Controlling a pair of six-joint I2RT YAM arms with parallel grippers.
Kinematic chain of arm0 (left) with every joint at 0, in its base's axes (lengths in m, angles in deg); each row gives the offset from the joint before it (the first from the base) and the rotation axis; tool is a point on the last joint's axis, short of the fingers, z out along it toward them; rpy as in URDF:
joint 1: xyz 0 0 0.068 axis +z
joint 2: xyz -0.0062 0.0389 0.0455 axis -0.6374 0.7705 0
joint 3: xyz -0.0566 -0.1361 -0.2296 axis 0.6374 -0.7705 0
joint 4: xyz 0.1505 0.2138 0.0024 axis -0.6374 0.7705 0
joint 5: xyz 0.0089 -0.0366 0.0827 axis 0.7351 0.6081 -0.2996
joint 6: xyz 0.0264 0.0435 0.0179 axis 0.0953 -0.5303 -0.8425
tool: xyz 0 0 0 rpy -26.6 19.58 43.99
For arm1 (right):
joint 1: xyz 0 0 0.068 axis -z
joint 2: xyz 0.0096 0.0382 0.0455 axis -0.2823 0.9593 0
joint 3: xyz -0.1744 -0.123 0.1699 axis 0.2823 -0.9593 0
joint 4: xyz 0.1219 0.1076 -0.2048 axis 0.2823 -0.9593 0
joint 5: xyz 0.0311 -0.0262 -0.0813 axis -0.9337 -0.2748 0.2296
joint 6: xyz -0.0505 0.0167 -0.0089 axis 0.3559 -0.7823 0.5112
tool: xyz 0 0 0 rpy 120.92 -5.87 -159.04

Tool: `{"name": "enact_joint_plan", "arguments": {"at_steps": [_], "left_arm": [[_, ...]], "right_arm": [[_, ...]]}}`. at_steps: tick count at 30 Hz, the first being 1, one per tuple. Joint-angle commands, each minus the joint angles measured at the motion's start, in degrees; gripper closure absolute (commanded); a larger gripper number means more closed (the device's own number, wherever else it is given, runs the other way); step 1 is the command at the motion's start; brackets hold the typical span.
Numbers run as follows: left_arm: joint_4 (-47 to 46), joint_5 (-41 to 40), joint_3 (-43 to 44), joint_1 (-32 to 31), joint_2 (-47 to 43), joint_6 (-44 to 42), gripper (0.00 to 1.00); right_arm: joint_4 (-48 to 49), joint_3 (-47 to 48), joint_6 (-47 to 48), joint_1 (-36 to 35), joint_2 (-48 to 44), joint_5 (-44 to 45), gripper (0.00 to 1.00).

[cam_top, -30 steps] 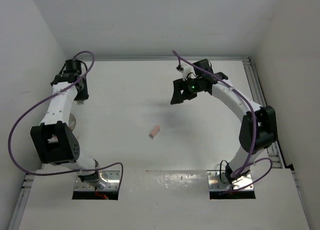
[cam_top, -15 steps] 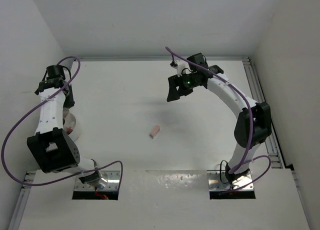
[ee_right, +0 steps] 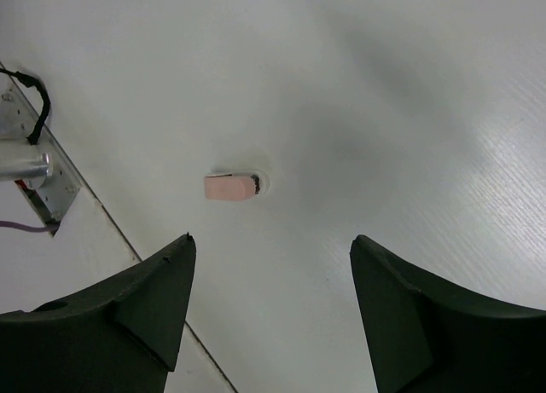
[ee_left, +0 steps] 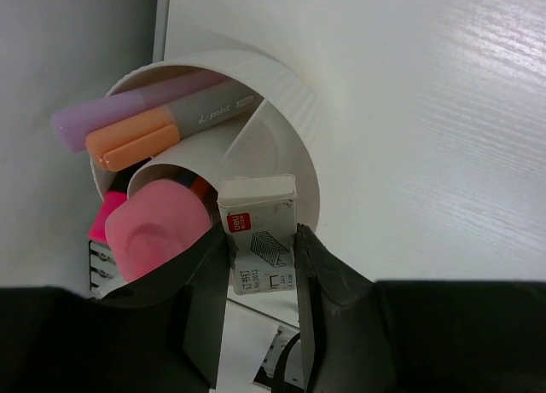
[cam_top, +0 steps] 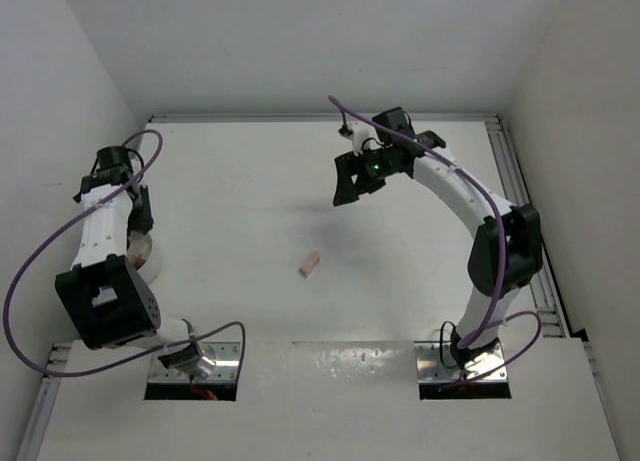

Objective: Sort the stationery into containers
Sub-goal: Place the stationery in the storage box.

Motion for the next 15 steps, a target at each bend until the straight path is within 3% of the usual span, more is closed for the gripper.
{"name": "enact_joint_plan", "arguments": {"at_steps": [1, 6, 10, 15], "left_arm": [[-1.34, 0.49, -0.06, 0.87, -0.88, -0.42, 0.91], [-0.47, 0.32, 0.99, 1.05, 0.35, -0.69, 0.79], [1.02, 0.23, 2.31, 1.66, 1.41, -0.51, 0.76], [1.73, 1.02, 3.19, 2.28, 2.11, -0.95, 0.58]], "right_arm": [[0.52, 0.83, 0.95, -0.40, -0.26, -0.13, 0.28], [-0.62, 0.22, 4.19, -0.40, -0.26, -0.04, 0.28], [-1.33, -1.63, 8.76, -0.40, -0.96, 0.75, 0.28], [-1.15, -3.30, 9.65, 0.04, -1.14, 0.93, 0.25]]}}
